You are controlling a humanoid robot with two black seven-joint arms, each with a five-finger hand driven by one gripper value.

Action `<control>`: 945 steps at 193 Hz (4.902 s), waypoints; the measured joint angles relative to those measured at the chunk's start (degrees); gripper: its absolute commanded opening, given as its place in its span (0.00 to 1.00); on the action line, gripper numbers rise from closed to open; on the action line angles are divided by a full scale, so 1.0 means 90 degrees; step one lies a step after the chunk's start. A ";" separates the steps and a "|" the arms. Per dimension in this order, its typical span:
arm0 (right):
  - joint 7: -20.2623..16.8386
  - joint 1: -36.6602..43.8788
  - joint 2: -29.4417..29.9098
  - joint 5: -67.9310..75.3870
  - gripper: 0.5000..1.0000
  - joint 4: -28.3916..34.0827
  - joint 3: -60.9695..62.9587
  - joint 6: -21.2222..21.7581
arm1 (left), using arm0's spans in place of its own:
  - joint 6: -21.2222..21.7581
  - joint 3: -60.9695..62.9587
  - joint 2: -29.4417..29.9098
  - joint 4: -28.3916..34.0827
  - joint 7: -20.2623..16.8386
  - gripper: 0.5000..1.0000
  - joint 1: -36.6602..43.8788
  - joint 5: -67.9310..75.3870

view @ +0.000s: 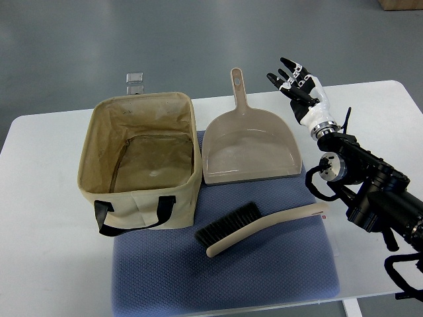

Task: Put pink broom in yellow bag with right hand

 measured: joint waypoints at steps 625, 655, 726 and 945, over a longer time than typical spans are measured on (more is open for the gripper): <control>-0.0643 0.2677 -0.4127 -0.5756 0.86 0.4473 -0.6678 0.0323 | 0.0069 0.0002 0.0000 0.0079 0.0010 1.00 -0.0058 -0.0018; -0.0646 0.2508 -0.4130 -0.5759 0.86 0.4470 -0.6670 -0.0012 | 0.0069 0.0002 0.0000 0.0079 0.0010 1.00 -0.0059 -0.0018; -0.0643 0.2228 -0.4084 -0.6056 0.86 0.4473 -0.6677 -0.0359 | 0.0069 0.0002 0.0000 0.0079 0.0010 1.00 -0.0059 -0.0018; -0.0641 0.1965 -0.3971 -0.6849 0.00 0.4467 -0.6678 -0.0714 | 0.0069 0.0002 0.0000 0.0079 0.0010 1.00 -0.0059 -0.0018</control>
